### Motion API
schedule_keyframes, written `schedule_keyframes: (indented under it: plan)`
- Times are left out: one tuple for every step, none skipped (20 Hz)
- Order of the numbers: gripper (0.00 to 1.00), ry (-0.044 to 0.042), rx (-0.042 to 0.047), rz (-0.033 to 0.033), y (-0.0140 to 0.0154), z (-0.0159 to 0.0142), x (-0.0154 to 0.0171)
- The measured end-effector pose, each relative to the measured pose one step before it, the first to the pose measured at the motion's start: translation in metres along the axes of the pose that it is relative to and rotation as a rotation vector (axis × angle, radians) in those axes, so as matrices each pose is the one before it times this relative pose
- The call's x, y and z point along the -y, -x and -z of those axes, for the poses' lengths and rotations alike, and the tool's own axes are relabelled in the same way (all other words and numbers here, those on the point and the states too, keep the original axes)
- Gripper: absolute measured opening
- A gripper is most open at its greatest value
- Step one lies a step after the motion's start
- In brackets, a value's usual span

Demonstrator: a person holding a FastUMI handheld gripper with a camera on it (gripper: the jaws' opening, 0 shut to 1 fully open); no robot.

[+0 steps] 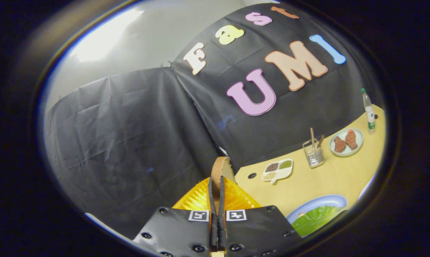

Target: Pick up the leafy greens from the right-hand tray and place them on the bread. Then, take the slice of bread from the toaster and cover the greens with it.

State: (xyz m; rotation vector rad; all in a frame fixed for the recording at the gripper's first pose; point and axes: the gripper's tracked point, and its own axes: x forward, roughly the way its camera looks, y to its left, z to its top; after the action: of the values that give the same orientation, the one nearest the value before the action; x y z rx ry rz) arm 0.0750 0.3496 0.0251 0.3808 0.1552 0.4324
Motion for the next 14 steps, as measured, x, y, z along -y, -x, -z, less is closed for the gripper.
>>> schedule_keyframes:
  plan:
    - [0.04,-0.01556,0.01904,0.00158,0.00619,-0.00896,0.00548]
    - [0.04,-0.01668,0.01613,0.00195,0.00736,-0.00689,0.00595]
    - [0.04,-0.01220,0.01957,0.00738,0.00631,-0.00829,0.00743]
    - [0.04,-0.00470,0.01517,0.01412,0.00734,-0.00667,0.01056]
    - [0.04,-0.00738,0.01591,0.01112,0.00752,-0.00560,0.00898]
    - [0.04,-0.00568,0.01402,0.01010,0.00755,-0.00347,0.00811]
    - [0.04,-0.00989,0.01459,0.01119,0.00679,-0.00349,0.00931]
    - [0.04,-0.01786,0.01003,0.00430,0.00793,-0.00196,0.00755]
    - [0.04,-0.01941,0.00888,0.00679,0.00606,-0.00089,0.00862]
    - [0.04,-0.01811,0.00817,0.01191,0.00540,-0.00085,0.01139]
    - [0.04,-0.01643,0.00672,0.01472,0.00389,0.00019,0.01189]
    - [0.04,-0.01234,0.00176,0.02800,0.00218,0.00288,0.01479]
    - [0.04,-0.01296,-0.00615,0.02559,0.00073,0.00498,0.01407]
    - [0.04,-0.01254,-0.01443,0.02125,-0.00024,0.00901,0.01145]
